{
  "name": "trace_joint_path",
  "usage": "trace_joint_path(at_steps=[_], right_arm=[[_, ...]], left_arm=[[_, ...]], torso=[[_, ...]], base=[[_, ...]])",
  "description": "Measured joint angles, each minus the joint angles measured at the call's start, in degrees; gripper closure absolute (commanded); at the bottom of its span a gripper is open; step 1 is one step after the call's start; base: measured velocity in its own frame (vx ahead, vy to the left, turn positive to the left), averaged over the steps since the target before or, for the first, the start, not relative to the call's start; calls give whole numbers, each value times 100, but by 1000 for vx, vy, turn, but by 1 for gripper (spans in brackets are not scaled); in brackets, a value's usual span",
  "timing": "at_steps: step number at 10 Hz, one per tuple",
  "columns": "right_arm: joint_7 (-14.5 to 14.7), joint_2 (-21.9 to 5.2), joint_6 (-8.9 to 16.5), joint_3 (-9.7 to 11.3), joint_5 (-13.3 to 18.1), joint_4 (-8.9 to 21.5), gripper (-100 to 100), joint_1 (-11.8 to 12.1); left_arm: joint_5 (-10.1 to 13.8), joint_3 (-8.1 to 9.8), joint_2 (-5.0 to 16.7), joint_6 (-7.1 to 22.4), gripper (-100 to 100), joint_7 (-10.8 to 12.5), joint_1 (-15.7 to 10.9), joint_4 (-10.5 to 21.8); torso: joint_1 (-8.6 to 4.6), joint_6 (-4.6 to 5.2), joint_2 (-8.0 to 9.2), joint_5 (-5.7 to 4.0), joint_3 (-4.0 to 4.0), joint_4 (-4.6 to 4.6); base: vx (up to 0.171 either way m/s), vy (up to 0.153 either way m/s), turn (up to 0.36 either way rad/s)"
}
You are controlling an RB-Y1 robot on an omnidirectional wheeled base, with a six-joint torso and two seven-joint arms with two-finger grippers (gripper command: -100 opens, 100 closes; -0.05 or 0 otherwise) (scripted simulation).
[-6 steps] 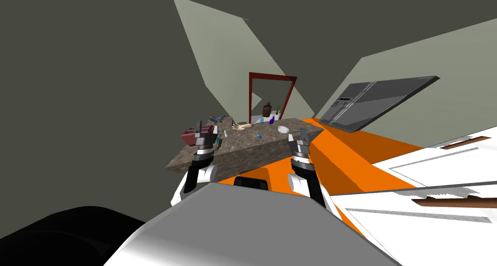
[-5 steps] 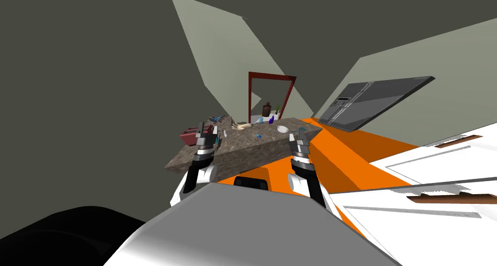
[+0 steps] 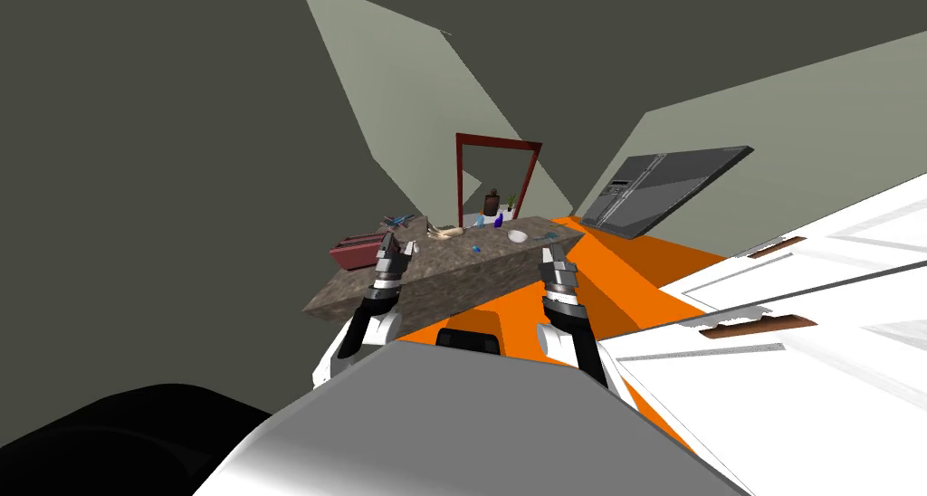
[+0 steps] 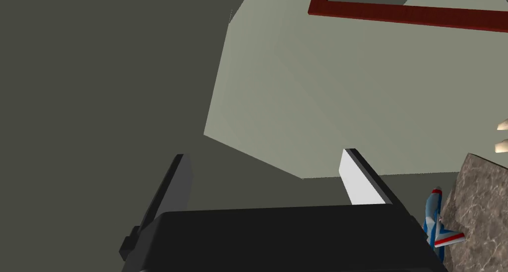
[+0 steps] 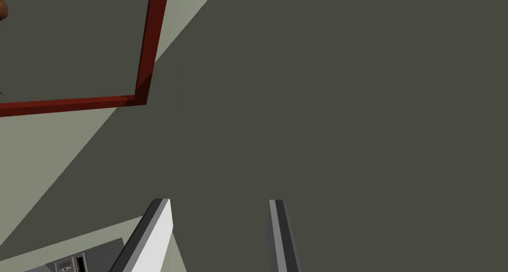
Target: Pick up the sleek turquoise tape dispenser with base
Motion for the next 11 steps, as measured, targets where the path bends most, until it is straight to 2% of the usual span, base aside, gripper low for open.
trace_joint_path(at_steps=[7, 8, 11], right_arm=[[0, 0, 0, 0, 0, 0, 0, 1], [0, 0, 0, 0, 0, 0, 0, 0], [0, -1, 0, -1, 0, 0, 0, 1]], left_arm=[[628, -267, 1126, 532, -100, 87, 190, 437], [703, -383, 1225, 717, -100, 42, 230, 434], [923, -424, 1725, 845, -100, 99, 294, 693]], torso=[[0, 0, -13, 0, -7, -2], [-4, -1, -5, -1, -3, -1], [11, -2, -23, 2, -12, -4]], base=[[-86, -49, -93], [-65, -41, -45], [-42, -33, -83]])
